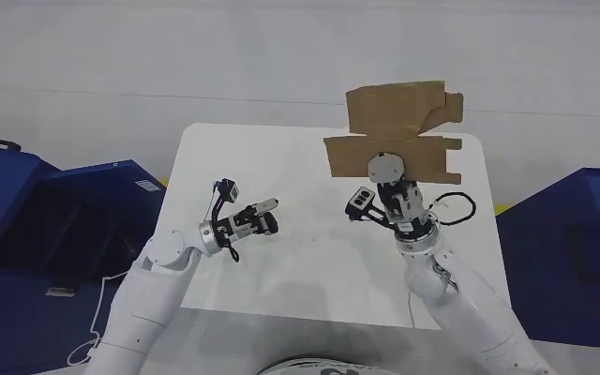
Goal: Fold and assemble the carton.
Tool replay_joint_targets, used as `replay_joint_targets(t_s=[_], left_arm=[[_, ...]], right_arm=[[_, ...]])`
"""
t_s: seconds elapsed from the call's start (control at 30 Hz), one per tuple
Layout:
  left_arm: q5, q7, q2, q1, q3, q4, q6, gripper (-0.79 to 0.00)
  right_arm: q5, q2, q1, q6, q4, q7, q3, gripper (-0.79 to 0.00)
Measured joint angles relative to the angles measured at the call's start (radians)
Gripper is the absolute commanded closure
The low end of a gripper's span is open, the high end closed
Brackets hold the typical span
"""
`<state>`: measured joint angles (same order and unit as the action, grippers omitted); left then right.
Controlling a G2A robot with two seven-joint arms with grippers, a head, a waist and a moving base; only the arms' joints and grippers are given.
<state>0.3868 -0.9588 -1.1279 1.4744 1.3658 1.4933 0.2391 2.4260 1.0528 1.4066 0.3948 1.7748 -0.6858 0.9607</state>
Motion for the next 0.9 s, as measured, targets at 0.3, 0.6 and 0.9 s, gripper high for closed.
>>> replay_joint_targets(t_s=[0.3, 0.6, 0.9], left_arm=[[0.0, 0.0, 0.0, 0.0, 0.0, 0.0, 0.0, -0.785], [0.0, 0.0, 0.0, 0.0, 0.0, 0.0, 0.0, -0.785], [0.0, 0.0, 0.0, 0.0, 0.0, 0.0, 0.0, -0.785]], right_arm=[[-0.456, 0.004, -0.015, -0.291, -0.059, -0.19, 0.104, 0.0], [-1.318, -0.043, 0.053, -0.666, -0.078, -0.199, 0.343, 0.0], [-1.741, -0.069, 0.121, -0.599, -0.071, -0.192, 0.425, 0.0]])
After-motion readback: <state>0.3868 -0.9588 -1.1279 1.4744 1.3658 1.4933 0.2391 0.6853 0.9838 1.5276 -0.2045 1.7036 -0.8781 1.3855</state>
